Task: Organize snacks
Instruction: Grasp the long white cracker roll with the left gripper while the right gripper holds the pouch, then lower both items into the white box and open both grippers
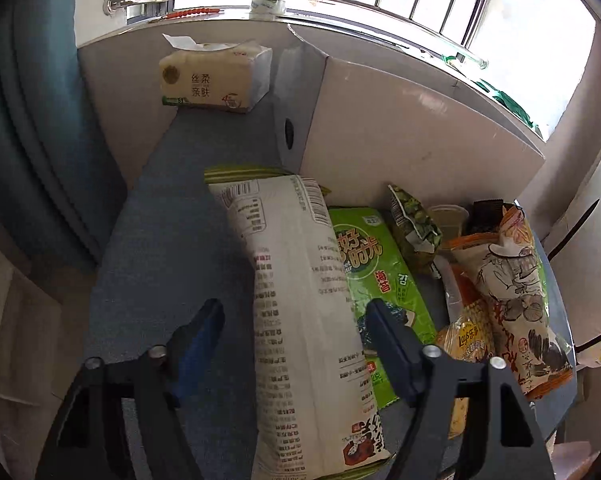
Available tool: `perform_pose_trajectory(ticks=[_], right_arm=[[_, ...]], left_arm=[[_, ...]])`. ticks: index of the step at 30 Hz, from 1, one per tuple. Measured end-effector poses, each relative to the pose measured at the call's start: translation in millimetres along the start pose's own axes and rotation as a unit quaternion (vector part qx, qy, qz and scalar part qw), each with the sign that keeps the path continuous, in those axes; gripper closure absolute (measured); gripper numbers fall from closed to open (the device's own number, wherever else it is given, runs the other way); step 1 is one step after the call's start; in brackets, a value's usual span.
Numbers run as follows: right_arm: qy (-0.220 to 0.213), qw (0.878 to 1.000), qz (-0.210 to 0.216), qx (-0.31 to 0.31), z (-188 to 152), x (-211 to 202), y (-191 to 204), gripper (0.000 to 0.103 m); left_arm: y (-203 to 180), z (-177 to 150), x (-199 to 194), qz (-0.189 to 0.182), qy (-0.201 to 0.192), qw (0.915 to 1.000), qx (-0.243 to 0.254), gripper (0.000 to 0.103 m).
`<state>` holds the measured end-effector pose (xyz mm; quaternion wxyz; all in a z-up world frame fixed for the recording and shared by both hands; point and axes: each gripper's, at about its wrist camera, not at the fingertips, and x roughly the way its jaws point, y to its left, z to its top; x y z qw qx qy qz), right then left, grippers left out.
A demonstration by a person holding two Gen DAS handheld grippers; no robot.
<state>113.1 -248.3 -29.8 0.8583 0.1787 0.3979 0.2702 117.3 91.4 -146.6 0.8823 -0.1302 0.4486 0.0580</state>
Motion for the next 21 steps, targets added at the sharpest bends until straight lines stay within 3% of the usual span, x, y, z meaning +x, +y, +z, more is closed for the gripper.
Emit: perform_pose_trajectory(ticks=[2,5,11,17,21], right_arm=[[0.004,1.0,-0.001,0.0,-2,0,-2,0.066],[0.005,1.0,0.002,0.006,-3,0,-6,0.066],[0.004,1.0,0.015,0.003,8,7,-3,0.066],[-0.008,0.998,0.021,-0.058,64,30,33,0.066],[-0.015,0.995,0.008,-0.101,121,62,60,0.066]], left_arm=[[0,-3,1,-0.007,-0.003,0.9999,0.007,0.066],[2,-10,-11,-0.016,-0.027,0.9995,0.01,0.069],[0,1,-74,-0.04,-0.123,0.9914,0.018,0.069],[-30,76,-111,-0.076,-0.192,0.9765,0.062,0.069],[-57,147,-98,-0.078,-0.198,0.9733,0.085,0.069]])
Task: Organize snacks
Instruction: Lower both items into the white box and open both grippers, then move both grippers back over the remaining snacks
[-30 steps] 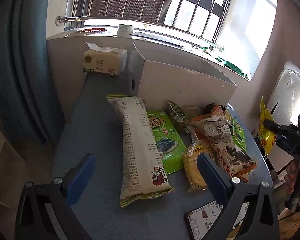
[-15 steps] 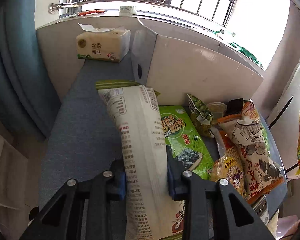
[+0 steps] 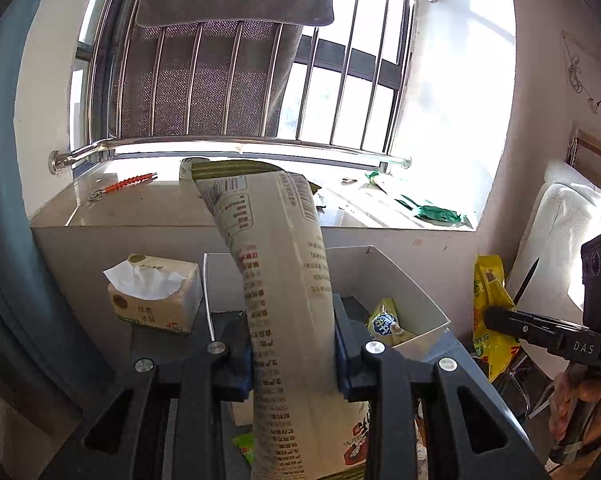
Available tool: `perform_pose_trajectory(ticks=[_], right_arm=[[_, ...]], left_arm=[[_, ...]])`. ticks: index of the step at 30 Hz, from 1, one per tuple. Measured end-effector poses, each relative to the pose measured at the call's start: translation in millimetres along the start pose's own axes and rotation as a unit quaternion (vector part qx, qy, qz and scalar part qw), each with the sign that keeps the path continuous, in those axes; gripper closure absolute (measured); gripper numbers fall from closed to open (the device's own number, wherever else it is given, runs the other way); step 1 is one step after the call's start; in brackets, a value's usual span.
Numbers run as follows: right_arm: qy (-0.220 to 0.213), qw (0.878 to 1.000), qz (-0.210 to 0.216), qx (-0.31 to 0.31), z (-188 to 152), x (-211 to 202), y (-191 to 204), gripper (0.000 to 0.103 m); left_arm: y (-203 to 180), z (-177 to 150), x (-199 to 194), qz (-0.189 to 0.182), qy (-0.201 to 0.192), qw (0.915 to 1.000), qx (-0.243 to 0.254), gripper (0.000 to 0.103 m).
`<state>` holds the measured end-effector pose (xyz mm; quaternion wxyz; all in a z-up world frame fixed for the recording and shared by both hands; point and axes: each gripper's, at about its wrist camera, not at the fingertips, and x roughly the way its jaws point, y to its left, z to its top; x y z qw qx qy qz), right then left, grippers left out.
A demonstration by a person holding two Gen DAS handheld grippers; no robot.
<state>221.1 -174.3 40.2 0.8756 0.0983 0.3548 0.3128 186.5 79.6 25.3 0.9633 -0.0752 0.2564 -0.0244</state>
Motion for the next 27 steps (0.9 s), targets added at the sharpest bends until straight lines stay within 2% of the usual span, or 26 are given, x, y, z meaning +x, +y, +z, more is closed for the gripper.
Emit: perform_pose_trajectory(ticks=[2,4,7,8,9,10,11,12,13,15,17,19,22,27], right_arm=[[0.007,1.0,-0.013,-0.009,26,26,0,0.066],[0.034,0.999,-0.029,-0.016,47,56,-2,0.066],[0.056,0.997,-0.049,-0.021,65,91,-9,0.065],[0.065,0.996,-0.051,-0.021,68,100,-11,0.056],[0.075,0.995,-0.056,-0.021,71,108,-15,0.042],[0.08,0.994,-0.068,-0.018,71,113,-18,0.033],[0.082,0.993,-0.083,-0.008,71,115,-22,0.012],[0.079,0.993,-0.087,0.008,71,114,-26,0.0],[0.069,0.994,-0.077,0.028,69,111,-30,0.0],[0.053,0.995,-0.061,0.056,67,103,-38,0.0],[0.039,0.994,-0.076,0.062,67,95,-40,0.0],[0.026,0.995,-0.072,0.06,66,85,-39,0.0],[0.014,0.997,-0.057,0.055,63,65,-33,0.0],[-0.015,0.999,-0.041,0.008,46,14,-11,0.0]], left_arm=[[2,21,30,0.012,0.007,0.9999,-0.009,0.069],[2,36,73,0.02,0.052,0.9984,-0.005,0.069],[1,39,113,0.036,0.082,0.9959,0.015,0.069],[3,38,123,0.038,0.09,0.9951,0.012,0.066],[5,37,130,0.038,0.103,0.994,0.005,0.064],[7,35,137,0.039,0.119,0.9921,-0.004,0.048],[10,32,141,0.042,0.13,0.9905,-0.012,0.017],[11,28,138,0.039,0.129,0.9907,-0.014,0.005],[11,25,134,0.034,0.121,0.9921,-0.008,0.0],[6,21,125,0.045,0.109,0.9929,0.014,0.0],[4,21,116,0.049,0.108,0.9927,0.021,0.0],[5,23,103,0.043,0.098,0.9942,0.012,0.0],[2,22,73,0.012,0.043,0.999,0.011,0.0],[-15,10,27,-0.006,0.043,0.9987,0.027,0.0]])
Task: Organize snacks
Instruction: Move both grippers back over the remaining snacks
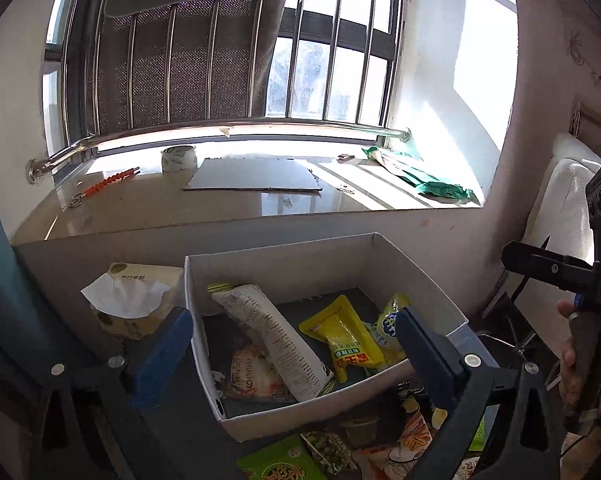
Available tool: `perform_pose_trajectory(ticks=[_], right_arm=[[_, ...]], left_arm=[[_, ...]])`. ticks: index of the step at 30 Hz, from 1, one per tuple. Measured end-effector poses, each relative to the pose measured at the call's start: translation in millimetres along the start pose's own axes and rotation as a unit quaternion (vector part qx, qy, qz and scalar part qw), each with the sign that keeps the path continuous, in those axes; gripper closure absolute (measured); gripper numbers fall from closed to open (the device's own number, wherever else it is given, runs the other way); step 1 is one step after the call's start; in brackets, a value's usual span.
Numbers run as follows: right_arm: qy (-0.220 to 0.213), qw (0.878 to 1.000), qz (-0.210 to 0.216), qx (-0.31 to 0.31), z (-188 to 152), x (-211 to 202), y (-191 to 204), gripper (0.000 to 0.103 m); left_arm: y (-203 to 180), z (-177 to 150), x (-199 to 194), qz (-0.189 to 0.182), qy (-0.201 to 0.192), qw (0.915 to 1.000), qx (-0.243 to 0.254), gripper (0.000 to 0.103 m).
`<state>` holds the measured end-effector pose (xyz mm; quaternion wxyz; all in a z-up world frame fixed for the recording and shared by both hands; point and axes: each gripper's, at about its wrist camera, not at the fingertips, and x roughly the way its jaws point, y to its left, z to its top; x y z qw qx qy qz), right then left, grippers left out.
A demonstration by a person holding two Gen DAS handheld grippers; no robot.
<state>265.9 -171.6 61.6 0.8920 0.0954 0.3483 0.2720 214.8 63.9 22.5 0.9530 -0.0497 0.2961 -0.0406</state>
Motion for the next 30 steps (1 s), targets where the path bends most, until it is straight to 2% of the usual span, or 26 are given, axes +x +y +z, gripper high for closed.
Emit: perform_pose_trajectory(ticks=[3,8,11,14,16,20,23,26,30], right_arm=[[-0.011,0.999,0.009,-0.032,-21,-32,8,0.0],[-0.027,0.998,0.018,-0.061,-70,-80,11,0.0],[-0.034,0.998,0.021,-0.043,-98,-100,5,0.0],[-0.03,0.998,0.051,0.003,-129,-114,-3,0.0],[-0.024,0.998,0.049,0.015,-149,-119,-5,0.0],[-0.031,0.999,0.022,0.019,-188,-132,-10,0.0],[-0.006,1.0,-0.002,0.012,-202,-133,-18,0.0],[-0.006,1.0,-0.006,0.019,-212,-140,-27,0.0],[-0.006,1.0,-0.01,0.021,-218,-148,-32,0.0]], left_arm=[[-11,-18,-32,-0.021,-0.017,0.9997,0.0,0.0],[-30,-58,-71,-0.02,-0.03,0.9993,0.009,0.0],[-34,-83,-87,-0.017,-0.035,0.9992,-0.001,0.0],[-36,-108,-99,-0.022,-0.041,0.9988,-0.016,0.0],[-38,-123,-104,-0.028,-0.038,0.9985,-0.026,0.0],[-46,-150,-97,-0.056,-0.005,0.9967,-0.059,0.0],[-67,-165,-76,-0.072,0.039,0.9956,-0.045,0.0],[-87,-169,-49,-0.08,0.074,0.9934,-0.035,0.0],[-101,-167,-4,-0.065,0.133,0.9884,-0.034,0.0]])
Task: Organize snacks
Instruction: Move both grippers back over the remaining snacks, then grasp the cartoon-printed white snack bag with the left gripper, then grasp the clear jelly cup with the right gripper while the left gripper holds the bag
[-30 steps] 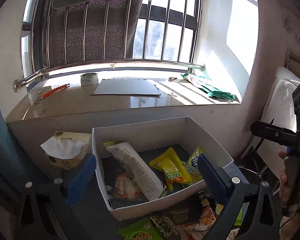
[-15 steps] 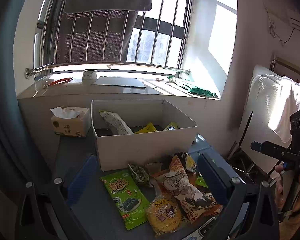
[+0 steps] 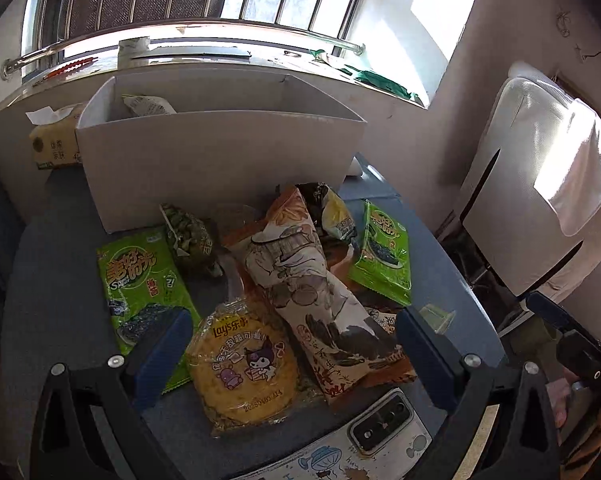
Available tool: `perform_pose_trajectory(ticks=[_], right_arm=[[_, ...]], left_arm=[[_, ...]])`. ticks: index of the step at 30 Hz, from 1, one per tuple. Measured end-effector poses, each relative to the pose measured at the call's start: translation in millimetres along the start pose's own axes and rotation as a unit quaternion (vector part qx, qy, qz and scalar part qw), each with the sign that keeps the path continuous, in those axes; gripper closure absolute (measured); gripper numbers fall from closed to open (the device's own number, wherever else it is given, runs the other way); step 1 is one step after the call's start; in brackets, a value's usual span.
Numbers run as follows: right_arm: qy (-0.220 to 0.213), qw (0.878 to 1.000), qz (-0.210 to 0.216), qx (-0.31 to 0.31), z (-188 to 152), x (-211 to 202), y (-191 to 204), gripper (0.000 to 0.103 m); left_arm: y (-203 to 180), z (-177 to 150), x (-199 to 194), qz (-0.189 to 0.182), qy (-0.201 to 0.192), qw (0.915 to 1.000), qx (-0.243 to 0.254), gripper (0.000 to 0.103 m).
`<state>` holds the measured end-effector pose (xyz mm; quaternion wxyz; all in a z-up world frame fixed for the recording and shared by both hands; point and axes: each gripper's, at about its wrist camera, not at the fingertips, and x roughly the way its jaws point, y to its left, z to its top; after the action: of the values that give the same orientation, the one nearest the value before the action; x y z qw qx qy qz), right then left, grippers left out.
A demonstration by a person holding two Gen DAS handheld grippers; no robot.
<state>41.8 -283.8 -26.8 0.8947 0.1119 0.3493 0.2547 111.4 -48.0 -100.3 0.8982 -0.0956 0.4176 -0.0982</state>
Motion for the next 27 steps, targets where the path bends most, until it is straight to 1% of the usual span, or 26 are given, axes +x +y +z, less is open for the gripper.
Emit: perform_pose_trajectory(ticks=[7,9,10,11,12,14,17,20,21,23,25,27], right_arm=[[-0.003,1.0,0.003,0.013,-3,-3,-9,0.0],[-0.001,1.0,0.001,0.016,-4,-4,-11,0.0],[-0.002,1.0,-0.001,0.017,-5,-5,-13,0.0],[-0.002,1.0,-0.002,0.018,-6,-6,-14,0.0],[-0.002,1.0,-0.002,0.019,-7,-6,-16,0.0],[0.002,1.0,-0.002,0.024,-10,-6,-19,0.0],[0.011,0.999,-0.006,0.031,-13,-2,-24,0.0],[0.023,0.999,-0.016,0.032,-16,5,-27,0.0],[0.028,0.999,-0.021,0.03,-18,8,-27,0.0],[0.037,0.999,-0.034,0.018,-21,14,-25,0.0],[0.05,0.997,-0.049,0.007,-25,22,-25,0.0],[0.064,0.996,-0.058,0.0,-27,33,-26,0.0]], left_arm=[[-16,25,57,0.043,0.048,0.9979,0.012,0.0],[-20,27,70,0.057,0.065,0.9958,0.029,0.001],[-23,26,75,0.054,0.067,0.9954,0.044,0.008],[-24,24,80,0.052,0.071,0.9947,0.053,0.026],[-23,22,84,0.045,0.077,0.9945,0.055,0.032],[-18,21,76,0.016,0.065,0.9967,0.045,0.048],[-13,22,56,-0.016,0.04,0.9984,0.037,0.055],[-7,23,32,-0.037,0.013,0.9989,0.024,0.056],[-3,24,21,-0.049,0.0,0.9986,0.02,0.056],[3,25,-3,-0.06,-0.03,0.9977,0.008,0.056],[10,26,-28,-0.081,-0.059,0.9949,-0.003,0.056],[17,25,-53,-0.089,-0.087,0.9922,-0.009,0.056]])
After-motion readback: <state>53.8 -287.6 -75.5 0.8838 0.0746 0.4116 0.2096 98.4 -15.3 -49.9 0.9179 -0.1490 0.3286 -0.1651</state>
